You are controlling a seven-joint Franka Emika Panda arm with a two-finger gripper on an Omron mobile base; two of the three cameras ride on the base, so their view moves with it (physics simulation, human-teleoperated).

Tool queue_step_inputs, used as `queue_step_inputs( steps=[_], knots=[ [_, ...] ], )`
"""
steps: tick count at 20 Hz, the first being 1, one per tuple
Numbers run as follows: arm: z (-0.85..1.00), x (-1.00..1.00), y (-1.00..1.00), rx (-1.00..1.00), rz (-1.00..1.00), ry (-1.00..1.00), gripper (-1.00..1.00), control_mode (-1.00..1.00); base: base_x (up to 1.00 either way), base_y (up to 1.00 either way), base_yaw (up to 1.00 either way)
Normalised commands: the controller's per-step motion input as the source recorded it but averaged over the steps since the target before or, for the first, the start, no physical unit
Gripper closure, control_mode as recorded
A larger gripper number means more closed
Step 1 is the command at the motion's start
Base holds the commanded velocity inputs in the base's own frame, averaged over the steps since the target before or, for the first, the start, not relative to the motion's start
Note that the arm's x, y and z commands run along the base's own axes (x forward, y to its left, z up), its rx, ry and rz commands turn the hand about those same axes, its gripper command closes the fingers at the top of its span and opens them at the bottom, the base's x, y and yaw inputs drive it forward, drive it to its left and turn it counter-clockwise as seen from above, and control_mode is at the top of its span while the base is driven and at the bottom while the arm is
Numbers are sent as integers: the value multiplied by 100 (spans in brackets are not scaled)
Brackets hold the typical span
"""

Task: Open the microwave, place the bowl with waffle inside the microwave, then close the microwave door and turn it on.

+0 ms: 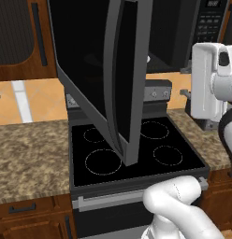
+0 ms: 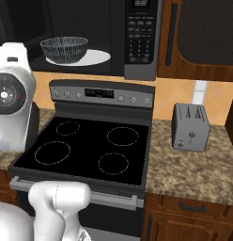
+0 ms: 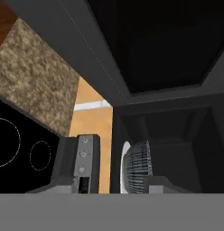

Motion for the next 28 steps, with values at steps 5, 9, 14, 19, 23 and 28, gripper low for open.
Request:
queue_step_inputs(
  steps=[5,9,14,19,23,28],
  knots=[
    [0,-94,15,-6,-11,0,100,-100,0,0,0],
    [0,-96,27,-8,-21,0,100,-100,0,0,0],
    [0,-99,22,-9,-18,0,100,-100,0,0,0],
    [0,-91,36,-9,-20,0,100,-100,0,0,0],
    [0,-62,67,-12,-17,-3,100,-100,0,0,0],
    [0,-36,88,-15,-12,-7,100,-100,0,0,0]
  ],
)
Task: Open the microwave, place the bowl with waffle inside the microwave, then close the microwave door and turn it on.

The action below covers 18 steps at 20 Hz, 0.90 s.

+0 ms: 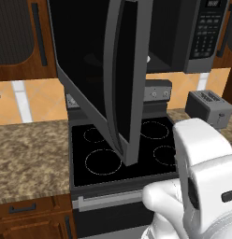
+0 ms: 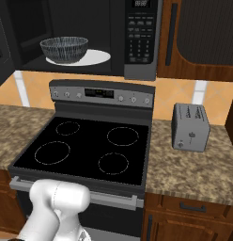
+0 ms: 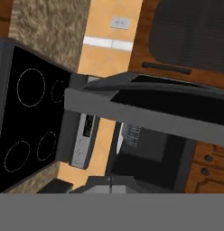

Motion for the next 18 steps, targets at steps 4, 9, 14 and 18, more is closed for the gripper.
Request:
queue_step_inputs(
  steps=[4,9,14,18],
  knots=[
    [-4,5,100,-20,-12,-4,100,-100,0,0,0],
    [-22,93,100,-27,-27,0,100,-100,0,0,0],
    [-5,100,20,-25,-27,0,100,-100,0,0,0],
    [0,100,-33,-13,-23,-11,100,-100,0,0,0]
  ],
)
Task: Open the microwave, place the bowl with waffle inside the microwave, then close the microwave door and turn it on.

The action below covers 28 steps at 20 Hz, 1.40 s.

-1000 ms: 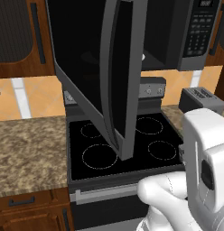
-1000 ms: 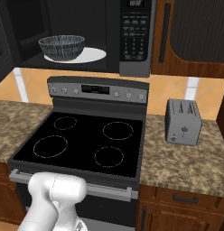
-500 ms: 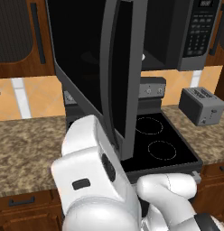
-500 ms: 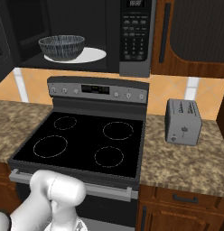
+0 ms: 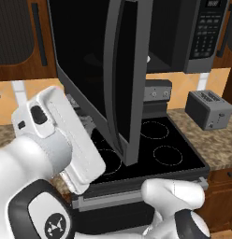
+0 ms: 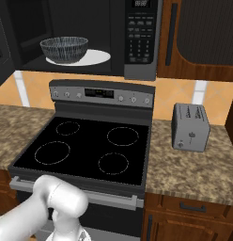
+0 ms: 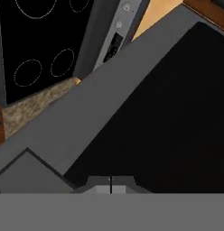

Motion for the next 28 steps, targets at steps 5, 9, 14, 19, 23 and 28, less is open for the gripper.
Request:
queue_step_inputs(
  steps=[5,9,14,19,23,28],
  knots=[
    [7,100,-94,-3,-13,-19,100,-100,0,0,0],
    [2,99,-100,0,-6,-24,100,-100,0,0,0],
    [0,100,-100,0,-1,-20,100,-100,0,0,0],
    [31,100,-62,19,19,-12,100,-100,0,0,0],
    [56,100,-12,36,33,-8,100,-100,0,0,0],
    [13,100,-1,33,46,14,100,-100,0,0,0]
  ],
)
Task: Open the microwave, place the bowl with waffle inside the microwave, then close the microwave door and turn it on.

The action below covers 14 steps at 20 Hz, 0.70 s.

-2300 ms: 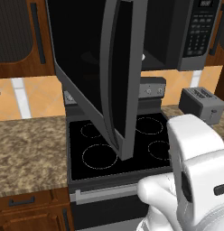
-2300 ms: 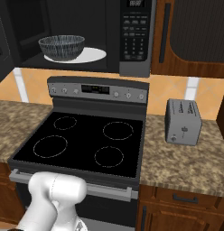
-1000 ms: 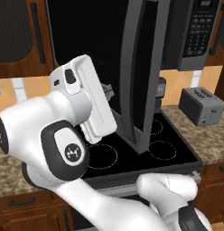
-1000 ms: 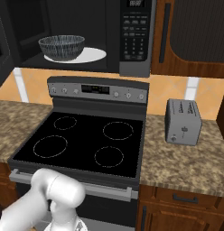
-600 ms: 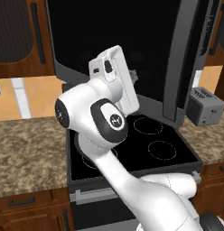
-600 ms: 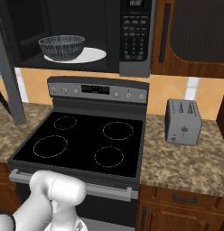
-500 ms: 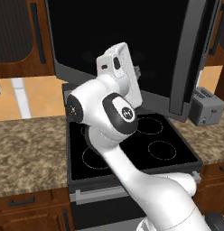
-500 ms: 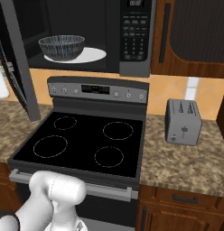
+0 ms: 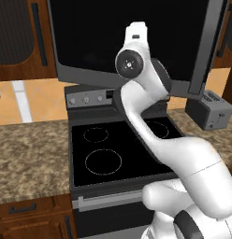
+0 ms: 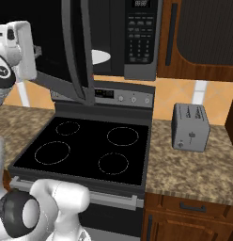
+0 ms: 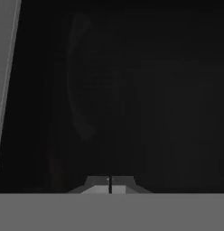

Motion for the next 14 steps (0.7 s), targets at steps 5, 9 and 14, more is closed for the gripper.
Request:
queue_step_inputs(
  steps=[5,9,14],
  knots=[
    [-1,100,-5,33,44,5,100,-100,0,0,0],
    [-7,100,0,22,41,-4,100,-100,0,0,0],
    [-36,100,0,14,37,-15,100,-100,0,0,0]
  ],
)
